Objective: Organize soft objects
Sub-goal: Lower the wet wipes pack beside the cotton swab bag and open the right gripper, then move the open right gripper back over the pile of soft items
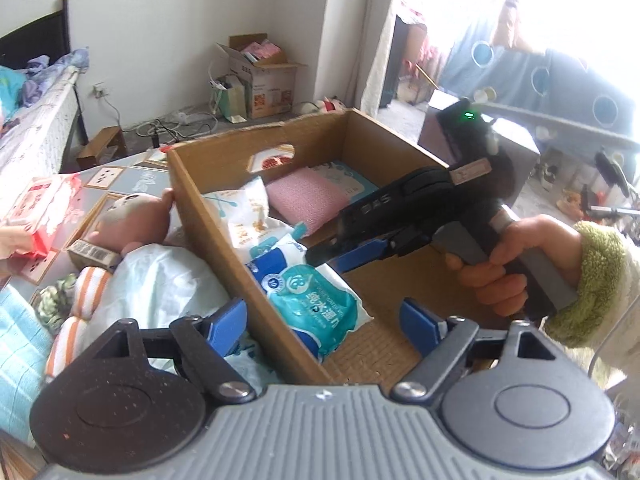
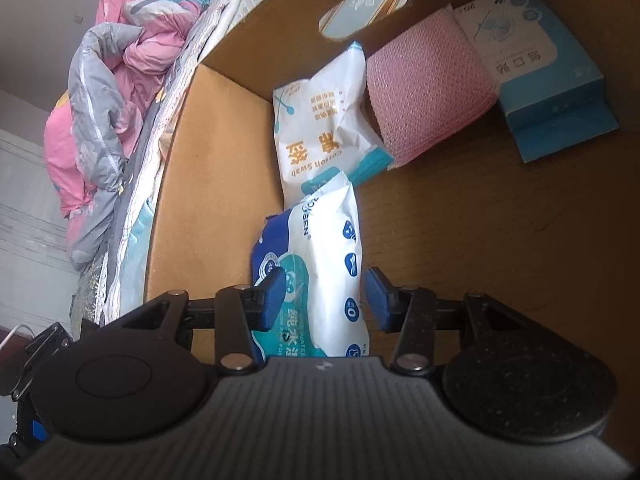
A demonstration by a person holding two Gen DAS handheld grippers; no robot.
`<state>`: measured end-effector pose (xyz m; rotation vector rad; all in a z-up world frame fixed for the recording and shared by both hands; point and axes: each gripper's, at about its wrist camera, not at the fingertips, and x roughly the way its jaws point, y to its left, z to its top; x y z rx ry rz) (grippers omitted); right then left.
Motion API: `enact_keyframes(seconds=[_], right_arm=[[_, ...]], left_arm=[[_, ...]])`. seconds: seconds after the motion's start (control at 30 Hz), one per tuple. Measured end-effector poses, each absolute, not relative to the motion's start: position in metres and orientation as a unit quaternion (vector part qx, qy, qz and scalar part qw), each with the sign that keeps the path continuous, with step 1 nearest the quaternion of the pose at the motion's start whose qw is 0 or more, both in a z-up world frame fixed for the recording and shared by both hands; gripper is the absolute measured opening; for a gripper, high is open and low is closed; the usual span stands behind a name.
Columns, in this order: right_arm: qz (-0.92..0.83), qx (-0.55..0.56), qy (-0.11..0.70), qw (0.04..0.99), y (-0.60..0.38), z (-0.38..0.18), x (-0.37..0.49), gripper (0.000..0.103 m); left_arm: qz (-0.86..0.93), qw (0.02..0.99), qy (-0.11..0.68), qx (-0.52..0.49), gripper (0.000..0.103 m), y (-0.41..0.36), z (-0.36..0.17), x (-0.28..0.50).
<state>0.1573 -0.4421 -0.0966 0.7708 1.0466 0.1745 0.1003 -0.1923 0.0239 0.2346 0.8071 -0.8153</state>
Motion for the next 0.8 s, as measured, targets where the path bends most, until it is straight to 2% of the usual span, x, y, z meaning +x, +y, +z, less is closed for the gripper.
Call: enact_keyframes(seconds=[0.23, 0.4, 0.57, 0.8], right_arm=[[0.053, 0.368, 0.405, 0.835, -0.452, -0.044, 0.118, 0.05], [0.067, 0.325, 0.328, 0.884, -0.418, 0.005, 0.068, 0.073], [0.103, 0.306, 0.318, 0.892, -0.362, 0.025, 0.048, 0.074], [0.168, 0.264, 0.343, 0.886, -0.27, 0.039, 0.064, 0.074]], left_arm=[[-0.322, 0.869, 0.365, 0.092, 0.093, -0.139, 0.03, 0.086], [-0.261, 0.891, 0.365, 0.075, 0.098, -0.084, 0.021, 0.073], [-0.195, 0.911, 0.358, 0.07, 0.098, -0.036, 0.006, 0.065], [-0.152, 0.925, 0.348, 0.033, 0.096, 0.008, -0.006, 0.07]])
